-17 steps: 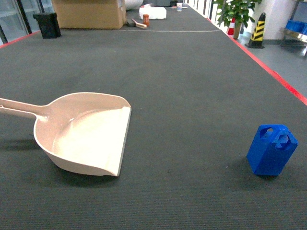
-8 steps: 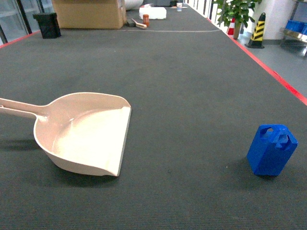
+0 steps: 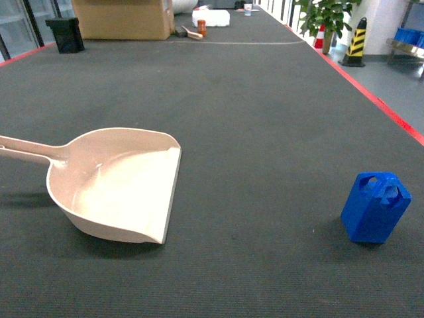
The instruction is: Place part in tray to right shelf
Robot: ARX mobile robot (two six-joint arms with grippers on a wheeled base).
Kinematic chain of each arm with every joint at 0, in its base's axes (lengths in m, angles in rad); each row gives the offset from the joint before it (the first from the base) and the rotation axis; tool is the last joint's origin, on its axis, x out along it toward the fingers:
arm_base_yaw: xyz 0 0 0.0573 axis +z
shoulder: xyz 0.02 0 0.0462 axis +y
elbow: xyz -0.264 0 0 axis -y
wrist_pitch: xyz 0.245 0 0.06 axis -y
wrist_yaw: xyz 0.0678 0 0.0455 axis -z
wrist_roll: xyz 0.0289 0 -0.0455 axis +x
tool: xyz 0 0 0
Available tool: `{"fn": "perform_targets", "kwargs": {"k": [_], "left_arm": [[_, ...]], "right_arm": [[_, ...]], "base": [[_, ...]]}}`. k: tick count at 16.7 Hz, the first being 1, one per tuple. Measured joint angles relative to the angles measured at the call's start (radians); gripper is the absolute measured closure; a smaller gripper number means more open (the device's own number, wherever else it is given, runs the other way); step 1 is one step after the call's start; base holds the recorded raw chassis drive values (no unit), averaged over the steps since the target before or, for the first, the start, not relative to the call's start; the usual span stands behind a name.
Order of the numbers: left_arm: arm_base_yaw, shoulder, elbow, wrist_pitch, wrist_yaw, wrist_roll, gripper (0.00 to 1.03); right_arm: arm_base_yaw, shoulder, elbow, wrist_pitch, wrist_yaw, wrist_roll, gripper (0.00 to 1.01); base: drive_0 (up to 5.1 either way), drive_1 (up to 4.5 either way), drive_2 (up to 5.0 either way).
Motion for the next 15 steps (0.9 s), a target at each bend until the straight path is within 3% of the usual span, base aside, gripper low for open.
{"fn": "perform_targets", "kwargs": {"k": [15], "left_arm": [[0.0, 0.0, 0.0, 0.0, 0.0, 0.0, 0.05]], "right_arm": [[0.0, 0.0, 0.0, 0.0, 0.0, 0.0, 0.03]], "base": [[0.0, 0.0, 0.0]]}}
